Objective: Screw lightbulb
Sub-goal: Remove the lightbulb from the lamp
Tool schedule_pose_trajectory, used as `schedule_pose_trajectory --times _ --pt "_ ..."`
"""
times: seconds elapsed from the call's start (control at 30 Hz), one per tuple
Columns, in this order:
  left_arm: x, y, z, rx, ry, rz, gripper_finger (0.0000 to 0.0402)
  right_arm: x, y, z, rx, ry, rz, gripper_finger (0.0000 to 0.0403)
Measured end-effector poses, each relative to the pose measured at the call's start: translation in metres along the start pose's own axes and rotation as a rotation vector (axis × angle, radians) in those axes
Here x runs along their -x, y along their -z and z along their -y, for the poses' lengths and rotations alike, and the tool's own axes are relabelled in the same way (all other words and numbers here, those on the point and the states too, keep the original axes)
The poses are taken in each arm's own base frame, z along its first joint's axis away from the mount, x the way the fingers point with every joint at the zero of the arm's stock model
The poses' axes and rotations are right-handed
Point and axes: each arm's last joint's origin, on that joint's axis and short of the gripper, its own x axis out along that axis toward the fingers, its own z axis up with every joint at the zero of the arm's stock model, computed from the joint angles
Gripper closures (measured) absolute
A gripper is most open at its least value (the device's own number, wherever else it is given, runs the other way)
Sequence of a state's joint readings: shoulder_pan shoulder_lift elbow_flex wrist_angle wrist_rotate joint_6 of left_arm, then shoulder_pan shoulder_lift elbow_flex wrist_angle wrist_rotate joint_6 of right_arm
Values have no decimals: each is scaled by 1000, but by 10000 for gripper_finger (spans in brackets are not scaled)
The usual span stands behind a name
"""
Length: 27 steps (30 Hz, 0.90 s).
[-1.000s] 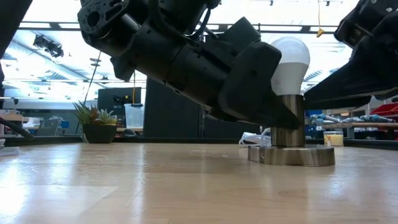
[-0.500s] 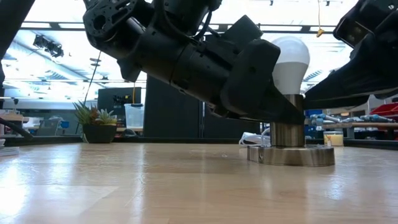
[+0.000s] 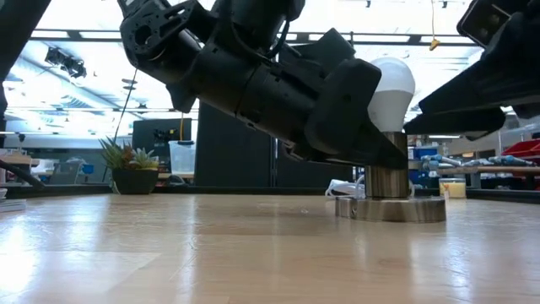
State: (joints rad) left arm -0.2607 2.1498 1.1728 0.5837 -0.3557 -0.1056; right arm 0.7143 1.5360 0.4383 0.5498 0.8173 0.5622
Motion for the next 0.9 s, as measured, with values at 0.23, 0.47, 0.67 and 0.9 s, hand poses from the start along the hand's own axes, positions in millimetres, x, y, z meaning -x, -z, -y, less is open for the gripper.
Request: schedule_pose_trajectory --times 0.23,0.47,0.67,0.9 --pt "-1 0 -4 10 -10 -1 206 -1 -4 -6 14 7 -17 112" --pt "-1 0 -4 44 -11 -8 206 10 3 -10 -54 64 22 112" --pt "0 0 -2 58 -21 -7 207 12 -9 -22 -29 115 91 112" --pt "0 0 -2 61 -29 -7 207 2 1 -41 7 200 131 112"
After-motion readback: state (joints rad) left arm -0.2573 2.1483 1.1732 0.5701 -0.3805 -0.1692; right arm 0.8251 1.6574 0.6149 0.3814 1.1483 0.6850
